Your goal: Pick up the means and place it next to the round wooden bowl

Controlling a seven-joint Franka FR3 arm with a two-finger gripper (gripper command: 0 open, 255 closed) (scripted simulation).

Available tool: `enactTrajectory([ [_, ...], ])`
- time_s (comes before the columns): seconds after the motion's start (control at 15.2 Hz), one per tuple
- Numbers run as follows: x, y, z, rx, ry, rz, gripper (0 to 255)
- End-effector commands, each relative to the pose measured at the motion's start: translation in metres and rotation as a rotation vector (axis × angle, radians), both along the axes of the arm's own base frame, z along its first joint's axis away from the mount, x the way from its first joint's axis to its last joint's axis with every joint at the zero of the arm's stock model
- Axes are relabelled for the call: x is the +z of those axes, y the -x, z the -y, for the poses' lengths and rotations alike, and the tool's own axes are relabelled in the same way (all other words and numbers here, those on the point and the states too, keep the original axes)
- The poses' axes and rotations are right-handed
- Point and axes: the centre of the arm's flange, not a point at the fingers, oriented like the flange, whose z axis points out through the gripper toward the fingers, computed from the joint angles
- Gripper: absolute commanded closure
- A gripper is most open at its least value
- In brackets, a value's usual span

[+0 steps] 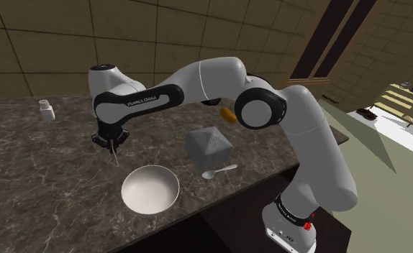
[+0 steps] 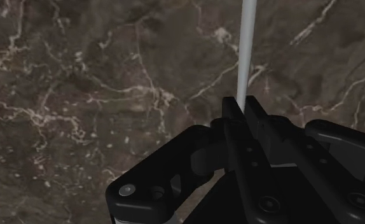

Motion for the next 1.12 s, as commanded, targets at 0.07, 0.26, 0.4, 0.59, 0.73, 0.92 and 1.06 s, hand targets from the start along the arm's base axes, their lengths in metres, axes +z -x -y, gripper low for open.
enactTrajectory([
  [0.07, -0.001, 0.000, 0.000, -0.001, 0.001, 0.000, 255],
  [0.26, -0.001, 0.000, 0.000, -0.001, 0.001, 0.000, 0],
  [0.4, -0.001, 0.000, 0.000, -0.001, 0.001, 0.000, 0],
  [0.59, 0.026, -0.001, 0.001, -0.001, 0.001, 0.000, 0],
  [0.73, 0.049, -0.003, 0.001, -0.001, 0.001, 0.000, 0],
  [0.92, 0.049, -0.003, 0.001, -0.001, 0.001, 0.000, 0],
  [1.06, 0.049, -0.003, 0.001, -0.001, 0.001, 0.000, 0],
])
